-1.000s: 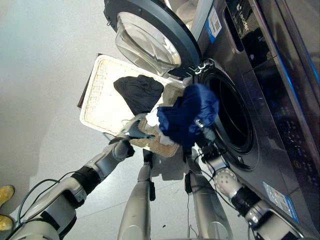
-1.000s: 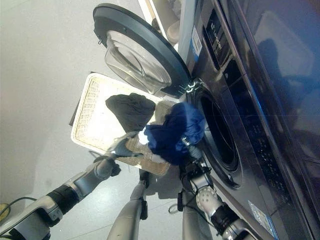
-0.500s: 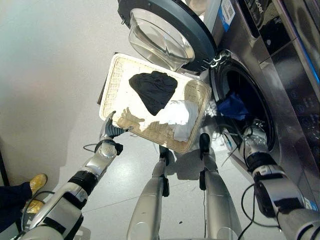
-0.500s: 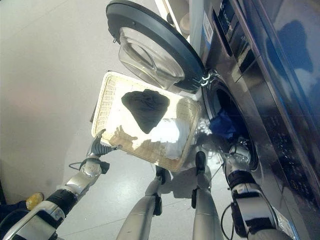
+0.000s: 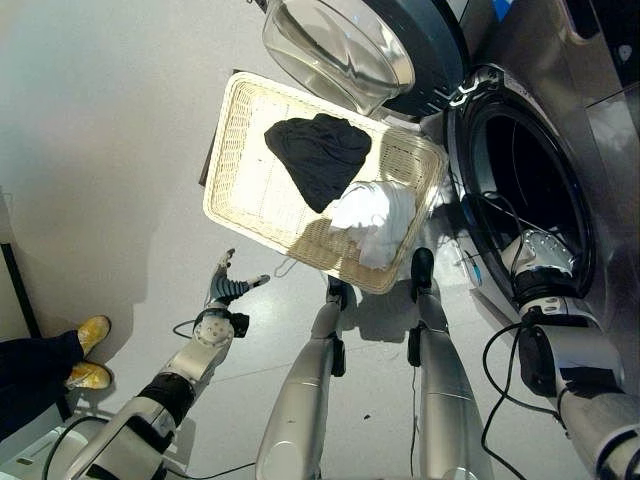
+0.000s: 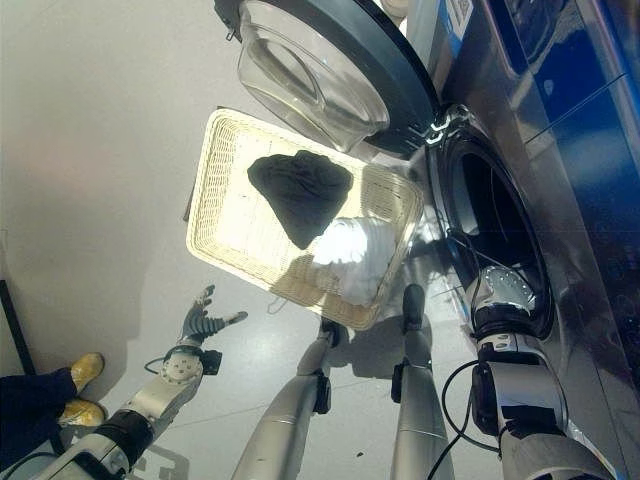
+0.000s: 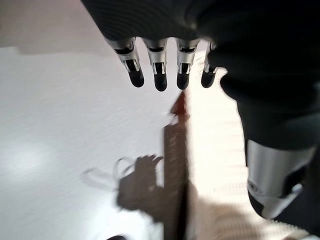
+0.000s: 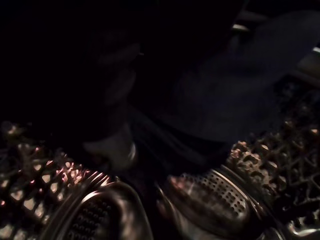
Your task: Put the clothes into the washing machine.
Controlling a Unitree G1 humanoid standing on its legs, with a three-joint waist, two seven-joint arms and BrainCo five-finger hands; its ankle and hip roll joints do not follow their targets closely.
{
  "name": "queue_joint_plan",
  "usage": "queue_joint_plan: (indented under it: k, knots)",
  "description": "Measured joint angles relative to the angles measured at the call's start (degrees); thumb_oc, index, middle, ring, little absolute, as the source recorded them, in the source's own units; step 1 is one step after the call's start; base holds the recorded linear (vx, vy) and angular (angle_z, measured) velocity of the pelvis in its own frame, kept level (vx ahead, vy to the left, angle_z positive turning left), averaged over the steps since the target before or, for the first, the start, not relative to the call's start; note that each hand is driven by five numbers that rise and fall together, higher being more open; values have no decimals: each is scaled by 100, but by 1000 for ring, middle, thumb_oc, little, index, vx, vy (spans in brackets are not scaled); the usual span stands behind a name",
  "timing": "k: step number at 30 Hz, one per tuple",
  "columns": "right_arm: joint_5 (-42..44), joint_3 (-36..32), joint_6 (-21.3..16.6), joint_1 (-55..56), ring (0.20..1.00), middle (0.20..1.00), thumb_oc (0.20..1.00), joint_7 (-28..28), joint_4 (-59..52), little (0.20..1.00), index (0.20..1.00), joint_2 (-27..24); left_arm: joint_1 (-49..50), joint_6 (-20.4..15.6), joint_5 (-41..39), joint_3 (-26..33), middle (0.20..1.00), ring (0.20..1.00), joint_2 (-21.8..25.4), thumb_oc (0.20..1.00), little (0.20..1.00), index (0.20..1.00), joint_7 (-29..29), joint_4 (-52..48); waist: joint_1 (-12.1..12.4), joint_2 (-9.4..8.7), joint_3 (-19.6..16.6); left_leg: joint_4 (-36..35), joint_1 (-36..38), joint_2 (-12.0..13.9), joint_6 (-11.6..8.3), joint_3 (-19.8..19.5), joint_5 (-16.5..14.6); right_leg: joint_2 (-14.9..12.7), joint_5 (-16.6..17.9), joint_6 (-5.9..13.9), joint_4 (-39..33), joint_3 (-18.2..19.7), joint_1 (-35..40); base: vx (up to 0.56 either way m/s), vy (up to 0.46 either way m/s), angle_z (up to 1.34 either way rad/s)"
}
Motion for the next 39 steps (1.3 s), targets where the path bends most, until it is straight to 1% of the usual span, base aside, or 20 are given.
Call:
queue_joint_plan:
  k: [2,3,4,5,6,8,10,12,16,20,24,27,31,33,34,35,36,37,38,39]
  knots:
    - [71,37,293,82,1000,1000,1000,121,6,1000,1000,26,-307,-60,-13,81,1000,1000,7,1000,1000,1000,157,-95,-32,-8,5,20,8,-10,4,-1,-1,-6,0,7,20,10,1,0,0,0]
    - [48,134,598,117,1000,1000,1000,234,-13,1000,1000,38,-407,-59,-13,82,1000,1000,23,1000,1000,1000,279,-123,-62,-19,12,32,9,-14,23,-1,-13,-4,1,8,32,28,4,0,0,0]
    - [3,298,1331,136,1000,1000,1000,237,-65,1000,1000,23,-633,-49,12,91,1000,1000,22,1000,1000,1000,458,-108,-188,-34,21,39,8,-29,34,0,-12,-18,5,25,34,37,10,0,0,0]
    - [-89,403,1555,137,1000,1000,1000,219,-94,1000,1000,43,-793,-40,33,91,1000,1000,11,1000,1000,1000,504,-84,-237,-36,23,40,8,-39,40,1,-10,-21,8,33,31,50,8,0,0,0]
    - [-386,586,2114,169,1000,1000,1000,131,-207,1000,1000,113,-1033,-32,46,84,1000,1000,-17,1000,1000,1000,613,24,-364,-39,24,44,-8,-49,54,19,-4,-26,23,51,28,79,-10,9,7,-6]
    - [-779,777,2923,208,1000,1000,1000,189,-134,1000,1000,163,-1488,34,261,89,1000,1000,-35,1000,1000,1000,747,216,-541,-50,31,136,-93,-38,61,68,-36,-18,45,57,25,109,-58,-14,7,-7]
    - [-1040,1054,3499,217,1000,1000,1000,381,-131,1000,1000,261,-1876,154,450,87,1000,1000,-37,1000,1000,1000,791,323,-662,-132,20,256,-168,-14,48,146,-119,20,72,48,20,203,-127,2,47,-20]
    - [-1214,1323,3841,274,1000,1000,1000,582,-134,1000,1000,306,-2191,321,483,67,1000,1000,-38,1000,1000,1000,791,437,-763,-175,28,363,-240,11,33,187,-177,48,91,31,17,242,-177,18,75,-17]
    - [-1872,1897,4458,593,1000,1000,1000,1277,-430,1000,1000,680,-2973,865,481,5,1000,1000,-49,1000,1000,1000,753,1082,-1067,-415,12,685,-451,81,22,357,-413,133,107,11,39,398,-331,-6,75,-19]
    - [-2265,2372,4668,614,1000,1000,1000,1738,-440,1000,1000,796,-3562,1463,479,-164,1000,1000,-16,1000,1000,1000,573,1950,-1265,-585,-2,1018,-600,121,36,499,-658,162,103,3,146,443,-468,0,89,-19]
    - [-2344,2634,4674,649,1000,1000,1000,2109,-567,1000,1000,801,-3822,1710,479,-174,1000,1000,-12,1000,1000,1000,533,2469,-1350,-756,-15,1392,-795,112,102,656,-888,131,96,-4,308,446,-669,-5,98,-20]
    - [-2406,2875,4629,1053,1000,1000,1000,2300,-939,1000,1000,904,-4143,1875,473,-217,1000,1000,130,1000,1000,1000,524,2887,-1504,-1024,-89,1775,-1104,103,158,790,-1057,95,59,-9,507,477,-955,61,114,-12]
    - [-2630,3202,4675,1817,1000,1000,1000,2573,-1270,1000,1000,840,-4291,2062,480,-229,1000,1000,268,1000,1000,1000,446,3270,-1719,-1111,-91,2213,-1308,136,214,840,-1269,91,-5,46,663,532,-1057,3,127,-9]
    - [-2616,3161,4663,2087,1000,1000,1000,2614,-1287,1000,1000,797,-4413,2313,504,-299,1000,1000,329,1000,1000,1000,426,3291,-1750,-1136,-113,2376,-1453,158,219,921,-1349,104,-31,99,726,609,-1194,-6,150,-14]
    - [-2609,3166,4662,2247,1000,1000,1000,2618,-1372,1000,1000,702,-4502,2548,766,-449,931,931,386,931,931,931,398,3298,-1757,-1145,-126,2445,-1576,161,227,963,-1365,114,-15,122,750,668,-1319,-9,104,-12]
    - [-2599,3164,4665,2355,1000,1000,1000,2642,-1453,1000,1000,634,-4577,2770,1026,-618,931,931,440,931,931,931,346,3302,-1763,-1145,-126,2483,-1666,170,232,988,-1368,123,8,133,751,697,-1402,-9,104,-12]
    - [-2585,3162,4666,2411,1000,1000,1000,2666,-1479,1000,1000,591,-4624,2946,1229,-752,617,617,488,617,617,617,294,3306,-1765,-1145,-126,2526,-1723,185,245,1011,-1379,131,21,132,754,708,-1454,-8,120,-13]
    - [-2548,3178,4675,2490,1000,1000,1000,2683,-1473,1000,1000,495,-4681,3323,1617,-1052,495,495,527,495,495,495,149,3369,-1785,-1145,-126,2584,-1797,200,244,1054,-1402,146,49,139,757,753,-1527,-11,154,-15]
    - [-2547,3181,4683,2516,1000,1000,1000,2709,-1480,1000,1000,443,-4663,3523,1776,-1190,200,200,527,200,200,200,73,3414,-1802,-1145,-126,2606,-1798,207,245,1087,-1420,157,61,150,756,799,-1536,-13,164,-15]
    - [-2552,3210,4711,2539,1000,1000,1000,2734,-1545,1000,1000,417,-4645,3681,1881,-1281,200,200,531,200,200,200,16,3441,-1824,-1145,-126,2634,-1800,208,247,1093,-1440,162,67,157,756,823,-1539,-20,164,-15]
